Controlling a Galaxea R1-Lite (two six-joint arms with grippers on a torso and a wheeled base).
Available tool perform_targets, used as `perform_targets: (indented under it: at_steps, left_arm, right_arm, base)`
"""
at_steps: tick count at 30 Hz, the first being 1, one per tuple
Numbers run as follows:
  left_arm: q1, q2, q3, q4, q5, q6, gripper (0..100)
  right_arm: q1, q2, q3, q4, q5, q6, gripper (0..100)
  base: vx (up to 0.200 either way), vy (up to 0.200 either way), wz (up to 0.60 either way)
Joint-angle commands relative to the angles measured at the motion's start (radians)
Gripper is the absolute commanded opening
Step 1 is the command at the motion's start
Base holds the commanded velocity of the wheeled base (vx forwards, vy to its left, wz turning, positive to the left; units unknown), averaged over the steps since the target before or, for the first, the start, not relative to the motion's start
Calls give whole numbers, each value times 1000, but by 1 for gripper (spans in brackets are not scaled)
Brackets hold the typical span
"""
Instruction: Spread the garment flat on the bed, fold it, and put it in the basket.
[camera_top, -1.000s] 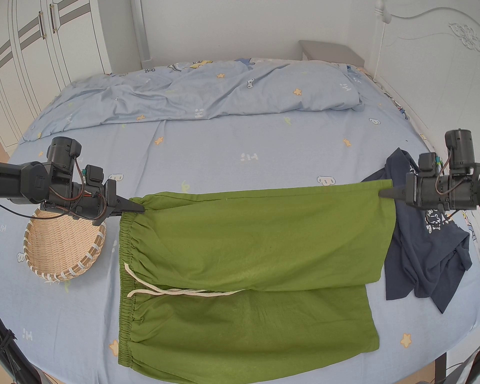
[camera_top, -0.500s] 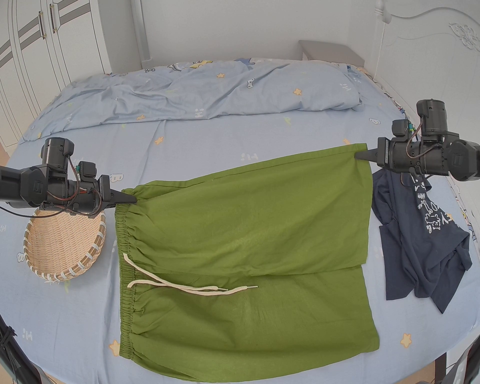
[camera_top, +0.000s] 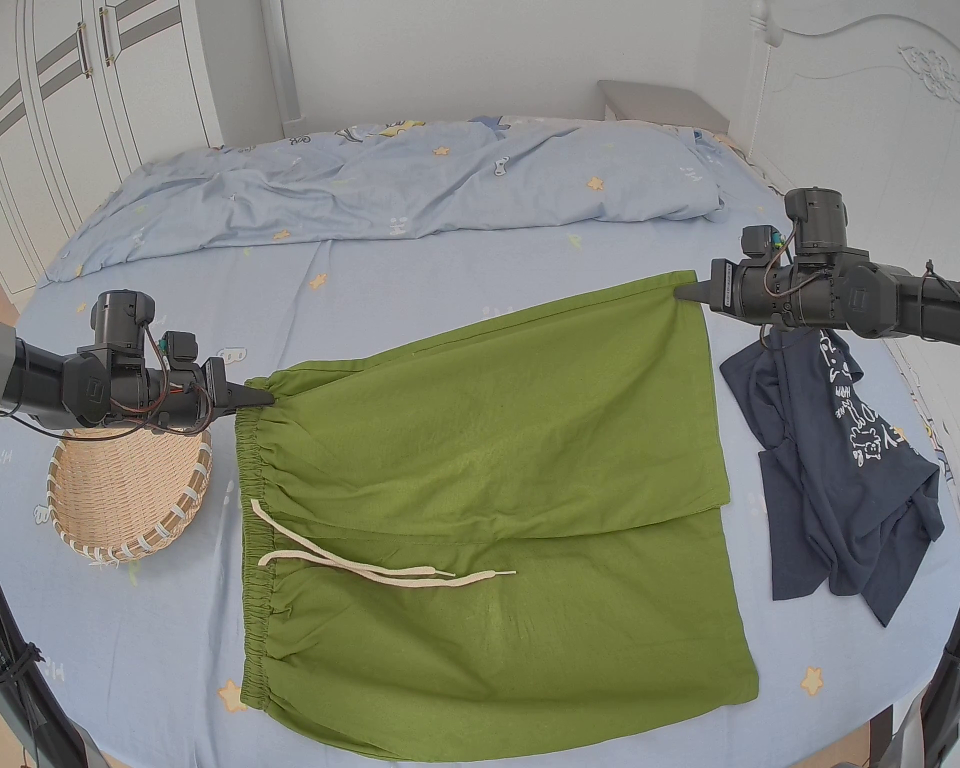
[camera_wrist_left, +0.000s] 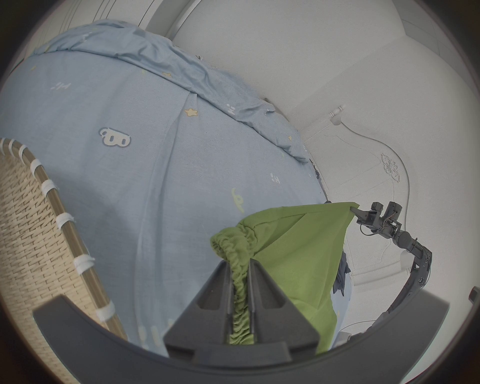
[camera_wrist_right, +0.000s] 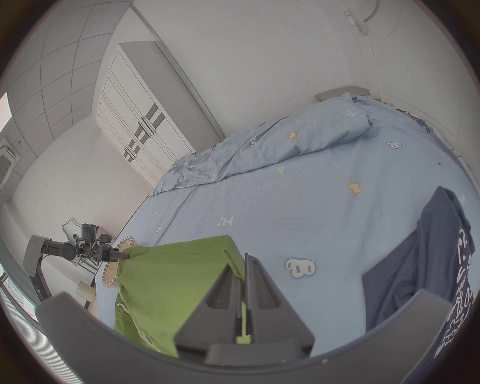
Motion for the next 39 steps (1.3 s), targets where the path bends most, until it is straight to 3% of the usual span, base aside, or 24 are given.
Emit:
perform_targets:
  at_steps: [1, 11, 12, 13, 26, 30, 35, 39]
  left_arm:
    - [5, 59, -9, -31, 0, -5, 0]
    - [21, 114, -54, -39, 0, -14, 0]
    - [21, 114, -55, -40, 0, -14, 100]
    - [21, 128, -60, -42, -2, -16, 100]
    - [4, 113, -87, -42, -3, -45, 100]
    - [-10, 32, -50, -40, -5, -46, 100]
    - [-22, -123, 81, -36, -6, -60, 100]
    - [-42, -237, 258, -42, -12, -160, 100]
  right_arm:
    - [9, 67, -49, 4, -1, 2, 0]
    - [23, 113, -73, 3, -16, 4, 0]
    - [23, 116, -73, 3, -16, 4, 0]
    - [31, 129, -73, 0, -18, 7, 100]
    - [20, 139, -98, 4, -32, 14, 100]
    - [20, 110, -84, 6, -39, 65, 100]
    - [18, -58, 89, 14, -41, 113, 100]
    - [6, -236, 353, 4, -39, 125, 100]
  base:
    - [0, 0, 0]
    - [0, 0, 0]
    - [0, 0, 0]
    - [0, 0, 0]
    - [0, 0, 0]
    - [0, 0, 0]
    - [0, 0, 0]
    - [0, 0, 0]
